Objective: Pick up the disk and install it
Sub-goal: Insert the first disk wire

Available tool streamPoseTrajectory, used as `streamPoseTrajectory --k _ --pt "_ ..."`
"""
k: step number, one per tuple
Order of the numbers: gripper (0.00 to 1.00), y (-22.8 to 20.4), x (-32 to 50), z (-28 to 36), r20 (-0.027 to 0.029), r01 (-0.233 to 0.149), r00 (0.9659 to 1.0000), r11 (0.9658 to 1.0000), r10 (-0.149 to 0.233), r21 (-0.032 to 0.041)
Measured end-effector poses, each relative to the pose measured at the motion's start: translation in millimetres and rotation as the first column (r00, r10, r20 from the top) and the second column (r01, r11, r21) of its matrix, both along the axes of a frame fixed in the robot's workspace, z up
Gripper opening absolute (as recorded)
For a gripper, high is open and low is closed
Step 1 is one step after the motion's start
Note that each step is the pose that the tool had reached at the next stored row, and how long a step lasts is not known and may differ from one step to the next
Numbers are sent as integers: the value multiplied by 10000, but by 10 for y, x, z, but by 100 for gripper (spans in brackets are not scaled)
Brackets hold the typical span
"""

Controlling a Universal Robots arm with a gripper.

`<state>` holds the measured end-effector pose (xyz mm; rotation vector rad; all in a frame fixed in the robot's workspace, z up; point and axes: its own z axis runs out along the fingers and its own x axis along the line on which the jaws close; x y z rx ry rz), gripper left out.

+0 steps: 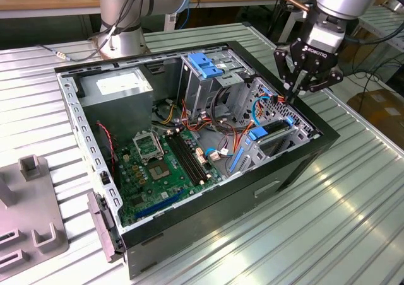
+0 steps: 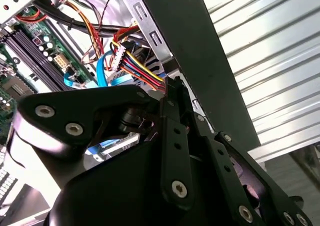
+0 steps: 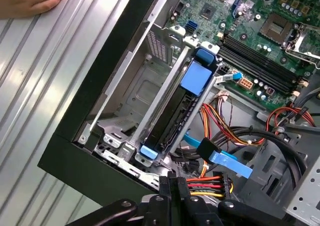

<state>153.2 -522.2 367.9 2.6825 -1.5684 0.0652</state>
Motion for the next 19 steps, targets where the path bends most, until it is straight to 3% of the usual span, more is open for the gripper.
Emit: streamPoseTrajectory --k 5,8,11,14,19 --pt "17 0 -25 -2 -1 401 9992 9992 -401 0" --pt "17 0 -27 -3 0 809 9967 9967 -809 -1" --pt "17 0 -27 -8 0 1469 9892 9892 -1469 -1" --pt "17 0 -26 -12 0 2056 9786 9786 -2056 -1" --pt "17 0 -26 -16 0 2936 9559 9559 -2936 -1"
